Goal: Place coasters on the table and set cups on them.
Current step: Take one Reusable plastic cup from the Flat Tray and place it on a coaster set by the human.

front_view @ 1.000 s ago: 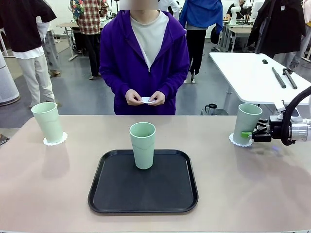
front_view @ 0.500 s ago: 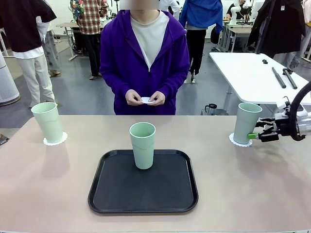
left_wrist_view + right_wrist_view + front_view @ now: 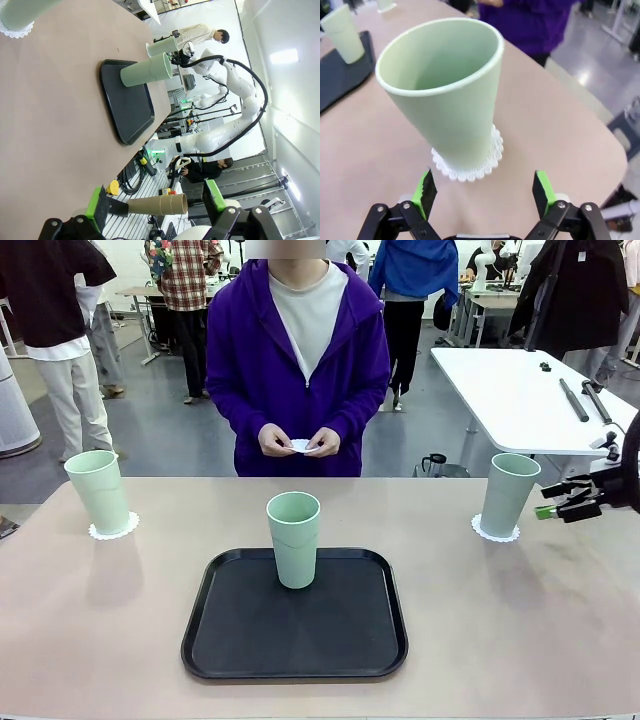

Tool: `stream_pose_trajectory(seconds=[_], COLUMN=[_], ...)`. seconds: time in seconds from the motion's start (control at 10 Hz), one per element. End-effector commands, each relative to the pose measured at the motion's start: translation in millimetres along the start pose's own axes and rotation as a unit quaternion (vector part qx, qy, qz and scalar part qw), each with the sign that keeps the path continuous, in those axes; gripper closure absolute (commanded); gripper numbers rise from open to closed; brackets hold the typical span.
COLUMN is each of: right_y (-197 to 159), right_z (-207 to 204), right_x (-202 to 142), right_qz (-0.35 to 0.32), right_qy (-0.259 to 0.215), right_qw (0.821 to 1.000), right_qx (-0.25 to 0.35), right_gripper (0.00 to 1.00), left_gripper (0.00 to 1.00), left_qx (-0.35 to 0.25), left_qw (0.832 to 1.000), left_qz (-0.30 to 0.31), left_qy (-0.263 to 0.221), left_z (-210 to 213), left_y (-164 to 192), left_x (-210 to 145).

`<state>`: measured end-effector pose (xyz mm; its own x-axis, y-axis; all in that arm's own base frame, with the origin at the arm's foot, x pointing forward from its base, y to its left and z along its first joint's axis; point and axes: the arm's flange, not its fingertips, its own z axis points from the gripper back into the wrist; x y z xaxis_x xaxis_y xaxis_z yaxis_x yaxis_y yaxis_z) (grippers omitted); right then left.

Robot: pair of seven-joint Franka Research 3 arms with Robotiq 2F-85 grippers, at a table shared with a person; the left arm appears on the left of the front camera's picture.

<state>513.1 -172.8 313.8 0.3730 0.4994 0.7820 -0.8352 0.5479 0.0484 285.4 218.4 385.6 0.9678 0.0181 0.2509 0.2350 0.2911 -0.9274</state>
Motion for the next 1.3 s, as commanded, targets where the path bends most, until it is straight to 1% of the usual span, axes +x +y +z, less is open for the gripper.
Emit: stream_pose_trajectory(seconds=[0.0, 0.1, 0.2, 0.3, 0.4, 0.6, 0.7, 0.8, 0.9, 1.0, 1.1, 1.2], right_y=[30.8, 47.0, 61.9, 70.9, 76.0, 93.6, 102.4, 110.2, 113.7, 118.4, 119.0, 107.8], right_z=[30.8, 49.7, 62.3, 69.3, 73.1, 79.4, 79.5, 76.0, 71.2, 63.5, 56.2, 71.2], right_x=[42.8, 72.4, 99.3, 123.6, 143.2, 177.4, 187.4, 193.3, 195.5, 194.2, 196.6, 194.9], right_qz=[-0.057, -0.072, -0.084, -0.101, -0.125, -0.161, -0.169, -0.172, -0.175, -0.166, -0.162, -0.164], right_qy=[0.101, 0.132, 0.133, 0.118, 0.112, 0.106, 0.117, 0.152, 0.176, 0.214, 0.241, 0.174], right_qw=[0.992, 0.986, 0.984, 0.983, 0.979, 0.971, 0.966, 0.961, 0.954, 0.946, 0.941, 0.957], right_qx=[-0.039, -0.072, -0.083, -0.094, -0.118, -0.144, -0.16, -0.155, -0.169, -0.177, -0.176, -0.164], right_gripper=[0.0, 0.0, 0.0, 0.0, 0.0, 0.0, 0.0, 0.0, 0.0, 0.0, 0.0, 0.0], left_gripper=[0.0, 0.0, 0.0, 0.0, 0.0, 0.0, 0.0, 0.0, 0.0, 0.0, 0.0, 0.0], left_qx=[-0.005, -0.005, -0.005, -0.005, -0.005, -0.005, -0.005, -0.005, -0.005, -0.005, -0.005, -0.005], left_qw=[1.0, 1.0, 1.0, 1.0, 1.0, 1.0, 1.0, 1.0, 1.0, 1.0, 1.0, 1.0], left_qz=[-0.007, -0.007, -0.007, -0.007, -0.007, -0.007, -0.007, -0.007, -0.007, -0.007, -0.007, -0.007], left_qy=[-0.006, -0.006, -0.006, -0.006, -0.006, -0.006, -0.006, -0.006, -0.006, -0.006, -0.006, -0.006], left_z=[2.0, 2.0, 2.0, 2.0, 2.0, 2.0, 2.0, 2.0, 2.0, 2.0, 2.0, 2.0], left_y=[-1.4, -1.4, -1.4, -1.4, -1.4, -1.4, -1.4, -1.4, -1.4, -1.4, -1.4, -1.4], left_x=[-0.5, -0.5, -0.5, -0.5, -0.5, -0.5, -0.5, -0.5, -0.5, -0.5, -0.5, -0.5])
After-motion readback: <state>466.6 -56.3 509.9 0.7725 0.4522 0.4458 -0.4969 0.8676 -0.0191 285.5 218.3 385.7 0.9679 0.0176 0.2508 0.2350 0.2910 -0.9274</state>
